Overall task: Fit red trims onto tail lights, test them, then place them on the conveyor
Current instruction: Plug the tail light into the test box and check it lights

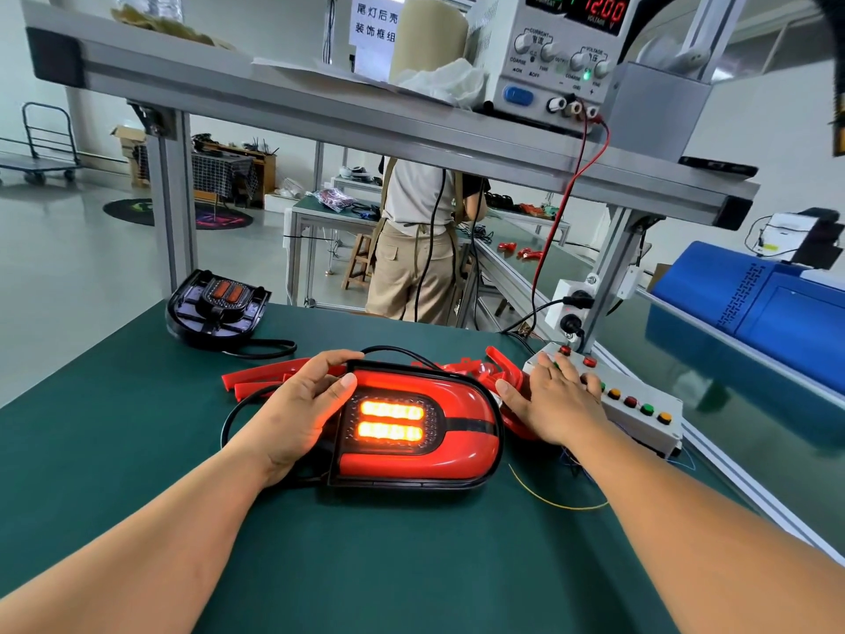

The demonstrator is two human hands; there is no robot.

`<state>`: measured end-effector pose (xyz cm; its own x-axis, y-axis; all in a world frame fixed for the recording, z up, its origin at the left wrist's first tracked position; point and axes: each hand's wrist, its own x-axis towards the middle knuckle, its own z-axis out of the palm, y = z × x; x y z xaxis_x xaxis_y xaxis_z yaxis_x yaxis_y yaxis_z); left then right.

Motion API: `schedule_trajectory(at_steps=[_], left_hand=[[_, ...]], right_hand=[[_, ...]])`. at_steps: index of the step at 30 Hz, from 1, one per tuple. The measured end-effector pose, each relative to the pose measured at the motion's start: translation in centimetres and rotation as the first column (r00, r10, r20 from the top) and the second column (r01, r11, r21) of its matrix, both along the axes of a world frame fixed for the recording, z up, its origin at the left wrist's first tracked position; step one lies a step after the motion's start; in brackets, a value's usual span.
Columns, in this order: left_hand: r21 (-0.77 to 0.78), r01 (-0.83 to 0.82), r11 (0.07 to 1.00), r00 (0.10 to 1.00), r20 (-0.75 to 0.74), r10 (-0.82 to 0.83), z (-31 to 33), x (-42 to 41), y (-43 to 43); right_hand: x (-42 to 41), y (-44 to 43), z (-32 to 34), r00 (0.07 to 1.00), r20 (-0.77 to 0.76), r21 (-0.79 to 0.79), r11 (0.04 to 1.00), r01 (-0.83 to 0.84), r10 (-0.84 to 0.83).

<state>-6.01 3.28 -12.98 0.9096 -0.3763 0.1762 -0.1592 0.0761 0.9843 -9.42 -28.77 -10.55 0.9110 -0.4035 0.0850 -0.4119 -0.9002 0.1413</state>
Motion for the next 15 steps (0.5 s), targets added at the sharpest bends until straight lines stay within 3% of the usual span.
schedule_trajectory(at_steps=[5, 10, 15], left_hand=[[-0.029, 0.021, 0.999, 1.0, 0.012, -0.021, -0.2, 0.0, -0.1], [-0.058, 0.042, 0.997, 0.999, 0.024, -0.04, -0.3, 0.0, -0.1], [-0.065, 0.046, 0.997, 0.999, 0.031, -0.044, -0.3, -0.1, -0.2]], right_hand=[[-0.7, 0.0, 0.3, 1.0, 0.024, 0.04, 0.999, 0.002, -0.003], [-2.8, -1.0, 0.6, 0.971, 0.112, 0.085, 0.976, 0.202, -0.211], [-5.2, -2.3, 0.5, 0.93, 0.104, 0.086, 0.935, 0.345, -0.353]])
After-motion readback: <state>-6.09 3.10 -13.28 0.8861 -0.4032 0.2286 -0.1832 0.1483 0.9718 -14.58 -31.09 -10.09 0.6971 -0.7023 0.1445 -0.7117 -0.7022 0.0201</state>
